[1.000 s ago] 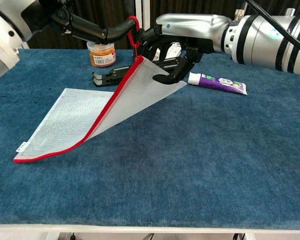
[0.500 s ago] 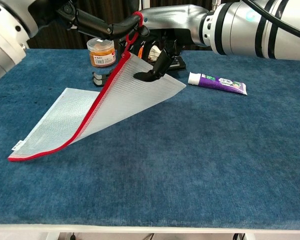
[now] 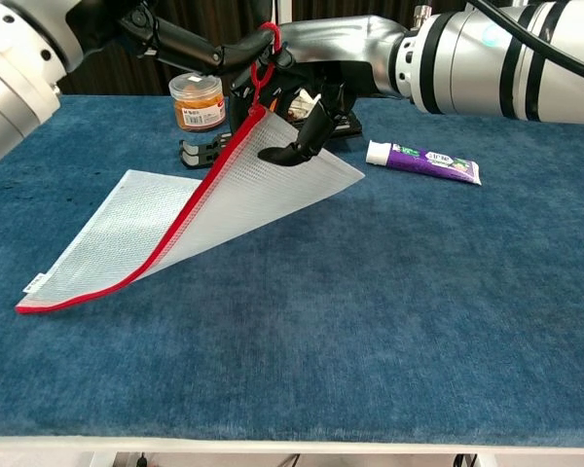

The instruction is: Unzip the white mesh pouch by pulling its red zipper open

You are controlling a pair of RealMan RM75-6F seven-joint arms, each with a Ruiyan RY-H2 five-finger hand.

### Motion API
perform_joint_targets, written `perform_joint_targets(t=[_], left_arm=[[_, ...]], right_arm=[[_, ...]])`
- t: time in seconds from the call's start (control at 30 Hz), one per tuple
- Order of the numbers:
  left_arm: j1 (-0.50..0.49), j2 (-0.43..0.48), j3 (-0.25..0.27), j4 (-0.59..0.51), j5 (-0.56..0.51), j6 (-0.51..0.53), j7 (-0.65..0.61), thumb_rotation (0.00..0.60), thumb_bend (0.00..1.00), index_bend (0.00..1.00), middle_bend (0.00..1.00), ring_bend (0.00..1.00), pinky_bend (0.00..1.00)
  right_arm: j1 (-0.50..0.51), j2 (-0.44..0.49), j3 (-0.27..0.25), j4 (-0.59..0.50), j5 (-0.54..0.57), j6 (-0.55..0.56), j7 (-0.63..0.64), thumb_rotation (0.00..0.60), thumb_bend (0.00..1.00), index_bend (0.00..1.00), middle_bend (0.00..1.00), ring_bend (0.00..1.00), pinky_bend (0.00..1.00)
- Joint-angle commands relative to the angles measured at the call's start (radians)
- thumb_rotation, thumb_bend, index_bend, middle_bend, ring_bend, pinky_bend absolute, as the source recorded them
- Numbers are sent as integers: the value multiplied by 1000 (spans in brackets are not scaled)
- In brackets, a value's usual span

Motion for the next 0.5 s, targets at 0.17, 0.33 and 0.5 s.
perform_joint_targets(t=[0.17, 0.33, 0.5], left_arm=[[2, -1, 0, 2, 1, -1, 0, 600, 398, 643, 106, 12, 126], [12, 2, -2, 2, 0, 8, -8, 600, 397, 643, 106, 12, 126], [34, 11, 11, -3, 3, 28, -17, 600, 397, 643, 106, 12, 126]], right_arm=[[4, -12, -5, 14, 1, 8, 20, 600, 394, 531, 384, 235, 262], [9, -26, 0, 23, 15, 6, 49, 600, 454, 619, 412, 235, 259], [16, -46, 12, 30, 31, 27, 50, 600, 490, 735, 439, 236, 260]])
